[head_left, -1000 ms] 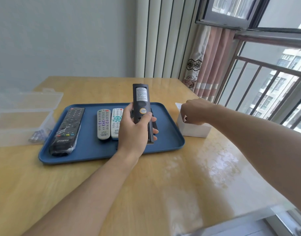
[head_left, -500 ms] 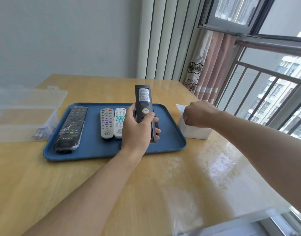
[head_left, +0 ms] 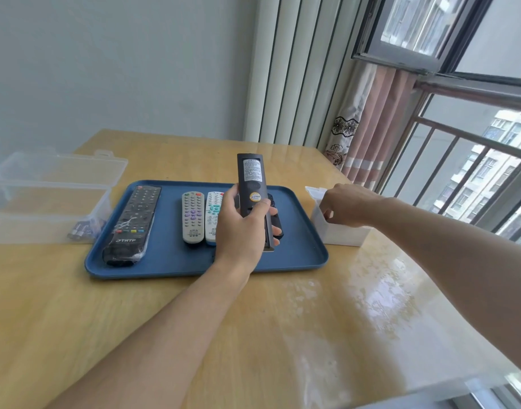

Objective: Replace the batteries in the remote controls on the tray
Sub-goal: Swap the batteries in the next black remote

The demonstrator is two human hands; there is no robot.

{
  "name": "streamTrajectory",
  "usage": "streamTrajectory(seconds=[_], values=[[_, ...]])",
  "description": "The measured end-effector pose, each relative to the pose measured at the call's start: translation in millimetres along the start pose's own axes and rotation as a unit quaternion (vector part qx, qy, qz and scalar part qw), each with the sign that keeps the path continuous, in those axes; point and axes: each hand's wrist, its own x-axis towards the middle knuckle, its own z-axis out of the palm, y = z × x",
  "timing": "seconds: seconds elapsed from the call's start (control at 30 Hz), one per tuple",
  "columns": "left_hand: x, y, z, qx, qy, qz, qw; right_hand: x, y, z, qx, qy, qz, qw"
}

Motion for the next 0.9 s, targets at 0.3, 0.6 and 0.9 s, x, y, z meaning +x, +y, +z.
streamTrajectory(seconds=[0.3, 0.6, 0.9], values=[[5, -2, -3, -0.007, 0.007, -0.009, 1.000, -7, 13, -17, 0.054, 0.036, -0.026, 0.998], [10, 12, -19, -0.045, 0.032, -0.014, 0.998, -29, -49, -36, 0.883, 0.120, 0.063, 0.450], [37, 43, -99, 0.013, 0.030, -0.016, 0.999, 0, -140, -39, 0.981, -0.043, 0.000, 0.187]])
